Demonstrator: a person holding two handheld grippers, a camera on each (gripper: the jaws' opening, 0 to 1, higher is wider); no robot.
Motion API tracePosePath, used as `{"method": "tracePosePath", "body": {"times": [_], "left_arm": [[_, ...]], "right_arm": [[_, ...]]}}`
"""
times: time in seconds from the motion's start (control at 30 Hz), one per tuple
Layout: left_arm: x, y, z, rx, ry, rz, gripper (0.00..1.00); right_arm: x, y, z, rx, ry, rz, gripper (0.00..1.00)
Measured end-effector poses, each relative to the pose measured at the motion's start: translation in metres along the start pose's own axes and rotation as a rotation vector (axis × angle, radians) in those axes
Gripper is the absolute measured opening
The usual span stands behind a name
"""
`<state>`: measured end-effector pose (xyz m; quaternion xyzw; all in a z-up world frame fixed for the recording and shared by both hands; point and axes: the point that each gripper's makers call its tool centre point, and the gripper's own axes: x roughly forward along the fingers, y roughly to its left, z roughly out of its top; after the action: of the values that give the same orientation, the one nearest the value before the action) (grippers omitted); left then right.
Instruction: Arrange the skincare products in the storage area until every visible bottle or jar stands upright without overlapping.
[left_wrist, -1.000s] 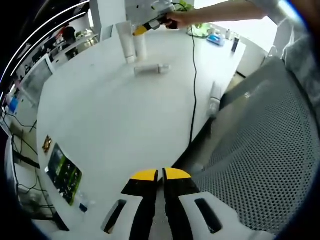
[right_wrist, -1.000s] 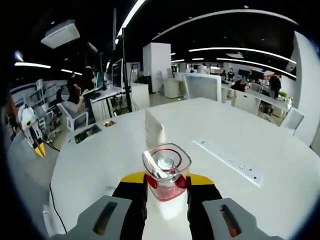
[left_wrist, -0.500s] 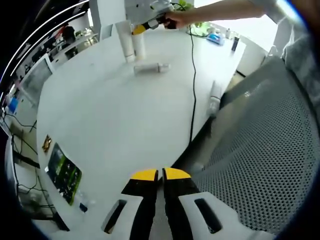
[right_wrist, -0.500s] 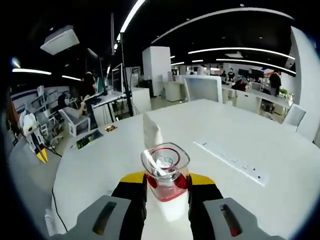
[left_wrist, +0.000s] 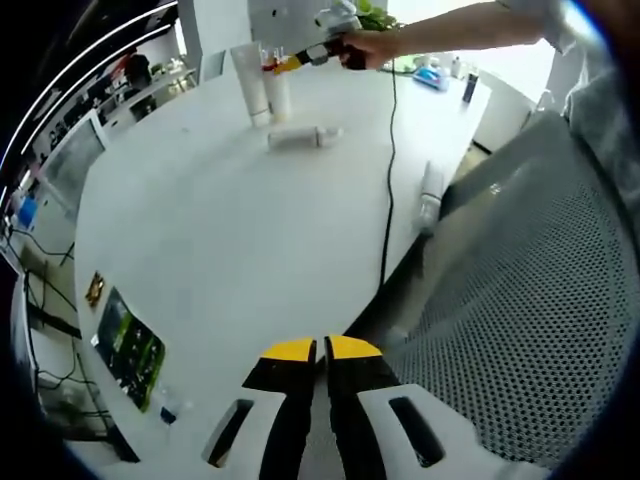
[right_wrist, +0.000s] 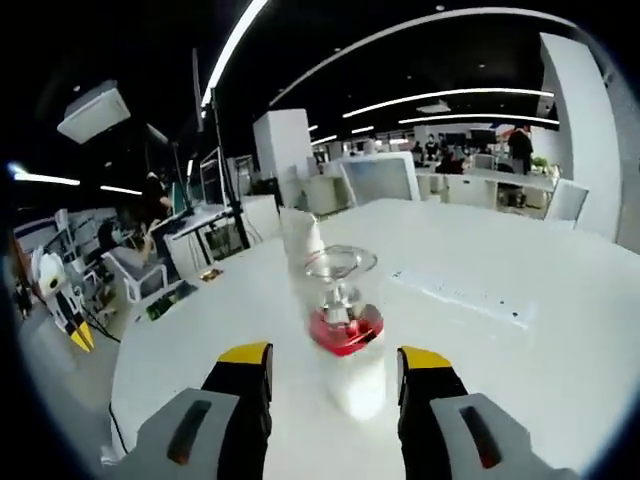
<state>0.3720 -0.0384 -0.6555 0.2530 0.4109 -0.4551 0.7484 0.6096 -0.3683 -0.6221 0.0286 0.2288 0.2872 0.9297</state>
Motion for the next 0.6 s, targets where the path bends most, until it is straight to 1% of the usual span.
{"method": "tracePosePath", "body": {"times": [0.03, 0.1, 0.2, 0.23, 0.3, 0.33, 0.37, 0.4, 0.47, 0.5, 0.57, 0.6], "left_arm": [[0.000, 0.000, 0.000, 0.001, -0.001, 0.000, 0.01], [0.000, -0.001, 0.000, 0.004, 0.000, -0.002, 0.01], [0.000, -0.001, 0.000, 0.008, 0.002, -0.004, 0.01], [0.000, -0.002, 0.001, 0.009, 0.001, -0.005, 0.01], [0.000, -0.002, 0.001, 0.010, -0.002, -0.003, 0.01], [0.000, -0.001, 0.001, 0.009, -0.003, -0.003, 0.01], [-0.001, -0.001, 0.002, 0.008, -0.003, -0.002, 0.01], [-0.001, -0.001, 0.002, 0.009, -0.006, 0.000, 0.01], [-0.001, -0.001, 0.003, 0.009, -0.009, 0.001, 0.01], [-0.001, -0.001, 0.003, 0.010, -0.010, 0.002, 0.01], [-0.001, -0.001, 0.003, 0.012, -0.011, 0.004, 0.01], [-0.002, -0.001, 0.003, 0.012, -0.012, 0.004, 0.01]], "right_arm": [[-0.001, 0.001, -0.004, 0.003, 0.001, 0.002, 0.46], [-0.007, 0.015, -0.024, 0.041, 0.011, 0.002, 0.46], [-0.013, 0.030, -0.041, 0.054, 0.027, 0.005, 0.45], [-0.016, 0.037, -0.049, 0.082, 0.034, 0.000, 0.44], [-0.019, 0.050, -0.061, 0.086, 0.052, 0.008, 0.44], [-0.020, 0.056, -0.067, 0.078, 0.073, 0.015, 0.44], [-0.021, 0.064, -0.078, 0.056, 0.117, 0.029, 0.43], [-0.022, 0.069, -0.083, 0.050, 0.133, 0.032, 0.42], [-0.022, 0.078, -0.097, 0.031, 0.190, 0.037, 0.41], [-0.020, 0.081, -0.102, 0.026, 0.199, 0.031, 0.40], [-0.019, 0.085, -0.112, 0.007, 0.249, 0.021, 0.36], [-0.017, 0.087, -0.113, -0.001, 0.251, 0.016, 0.35]]}}
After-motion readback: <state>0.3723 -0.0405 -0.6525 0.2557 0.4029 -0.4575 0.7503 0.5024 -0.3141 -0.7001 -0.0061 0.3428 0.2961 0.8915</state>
